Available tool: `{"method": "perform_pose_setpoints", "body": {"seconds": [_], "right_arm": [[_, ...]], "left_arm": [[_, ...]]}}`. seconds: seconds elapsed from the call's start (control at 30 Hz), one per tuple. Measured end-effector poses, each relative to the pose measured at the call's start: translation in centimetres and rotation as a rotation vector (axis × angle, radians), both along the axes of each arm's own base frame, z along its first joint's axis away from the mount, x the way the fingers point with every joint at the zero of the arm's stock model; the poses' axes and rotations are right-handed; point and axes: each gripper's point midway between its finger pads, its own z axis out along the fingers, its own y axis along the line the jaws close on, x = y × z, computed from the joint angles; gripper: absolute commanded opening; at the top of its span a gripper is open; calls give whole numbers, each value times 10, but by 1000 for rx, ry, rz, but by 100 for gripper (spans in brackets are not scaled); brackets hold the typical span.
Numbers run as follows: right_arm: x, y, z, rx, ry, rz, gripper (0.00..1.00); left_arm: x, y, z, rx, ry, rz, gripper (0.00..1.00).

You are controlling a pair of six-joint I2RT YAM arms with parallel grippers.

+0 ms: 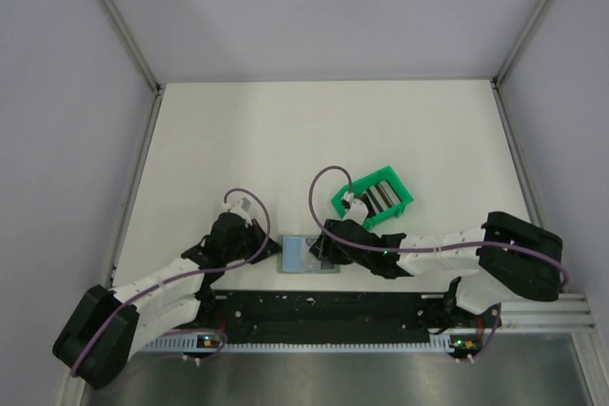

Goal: Put the credit cards into the card holder
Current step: Insert the credit card into the card holder.

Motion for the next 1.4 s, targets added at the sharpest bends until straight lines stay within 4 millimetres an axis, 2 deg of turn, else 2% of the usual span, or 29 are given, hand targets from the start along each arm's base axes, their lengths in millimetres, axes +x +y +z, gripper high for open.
{"method": "perform_pose_setpoints", "body": {"seconds": [0.2, 0.4, 0.83, 1.4], "right_arm": [[4, -14, 2, -124, -36, 19, 53], [1, -15, 1, -162, -35, 53, 51], [1, 8, 0, -152, -17, 109, 48], [-2, 23, -1, -121, -24, 170, 48]], "left_arm": [[0, 0, 0, 0, 0, 0, 0], [0, 0, 0, 0, 0, -1, 0], [0, 0, 0, -1, 0, -2, 0], [0, 0, 0, -1, 0, -3, 0]]}}
